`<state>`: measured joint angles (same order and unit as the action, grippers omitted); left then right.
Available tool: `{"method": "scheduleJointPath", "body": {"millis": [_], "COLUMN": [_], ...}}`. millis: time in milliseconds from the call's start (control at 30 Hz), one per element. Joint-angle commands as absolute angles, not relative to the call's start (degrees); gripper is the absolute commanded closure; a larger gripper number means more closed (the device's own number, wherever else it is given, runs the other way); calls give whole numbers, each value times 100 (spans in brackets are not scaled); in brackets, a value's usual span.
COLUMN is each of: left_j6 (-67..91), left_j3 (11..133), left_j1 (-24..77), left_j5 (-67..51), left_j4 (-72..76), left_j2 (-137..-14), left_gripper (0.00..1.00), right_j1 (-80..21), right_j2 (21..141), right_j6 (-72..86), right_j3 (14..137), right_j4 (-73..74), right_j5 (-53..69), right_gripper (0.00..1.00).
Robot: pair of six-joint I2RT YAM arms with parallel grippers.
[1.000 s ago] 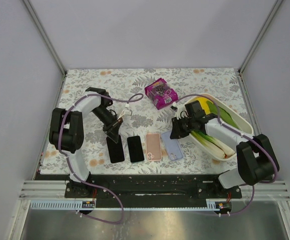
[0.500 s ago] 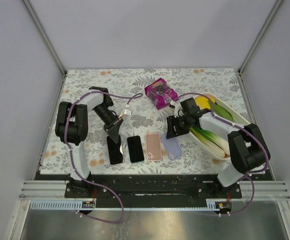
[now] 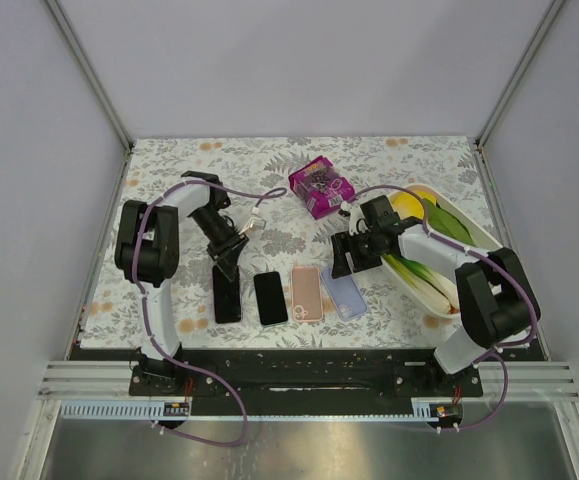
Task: Take the phone out of the phone case
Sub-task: Place the phone at the center of the board, then reset both arms
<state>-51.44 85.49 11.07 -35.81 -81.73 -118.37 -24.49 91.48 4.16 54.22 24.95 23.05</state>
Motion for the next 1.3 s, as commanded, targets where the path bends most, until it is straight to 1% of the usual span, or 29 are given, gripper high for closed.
{"method": "scheduleJointPath", "body": {"millis": [0,400,567,733,800,833,867,900,933,1000,1067,1167,1200,1267], "left_j6": [-5370,-5317,-5300,-5142,-5037,-4984,-4888,-4756,-4598,-4195,-3720,-3087,-2928,-2507], "left_j3": [8543,8244,8183,8060,8060,8068,8025,7937,7832,7508,7147,6629,6505,6285], "left_j1": [1116,1134,1134,1116,1090,1081,1055,1020,985,836,669,361,247,19], "left_j5": [-2892,-2936,-2971,-3155,-3286,-3374,-3427,-3480,-3489,-3419,-3314,-3217,-3217,-3208], "left_j4": [-6935,-6636,-6557,-6267,-6188,-6153,-6039,-5890,-5689,-5066,-4363,-3386,-3131,-2700], "left_j2": [-11743,-11531,-11461,-11049,-10794,-10636,-10443,-10259,-10013,-9539,-8977,-8299,-8097,-7771], "left_gripper": [67,64,59,50,45,42,35,30,24,20,15,4,2,1], "right_j1": [-2426,-2426,-2426,-2426,-2434,-2435,-2435,-2435,-2443,-2443,-2443,-2443,-2443,-2443], "right_j2": [8895,8780,8736,8544,8412,8324,8236,8122,8025,7780,7542,7191,7085,6848], "right_j6": [299,273,255,88,26,35,-130,-167,-210,-307,-404,-527,-580,-667], "right_j3": [5564,5537,5528,5502,5493,5493,5484,5484,5502,5589,5677,5739,5739,5722], "right_j4": [2505,2514,2514,2496,2496,2496,2479,2444,2426,2426,2417,2303,2259,2119], "right_j5": [2276,2294,2312,2312,2303,2285,2303,2277,2233,2093,1934,1548,1425,1118], "right_gripper": [21,21,21,21,20,19,18,14,11,5,0,1,1,0]}}
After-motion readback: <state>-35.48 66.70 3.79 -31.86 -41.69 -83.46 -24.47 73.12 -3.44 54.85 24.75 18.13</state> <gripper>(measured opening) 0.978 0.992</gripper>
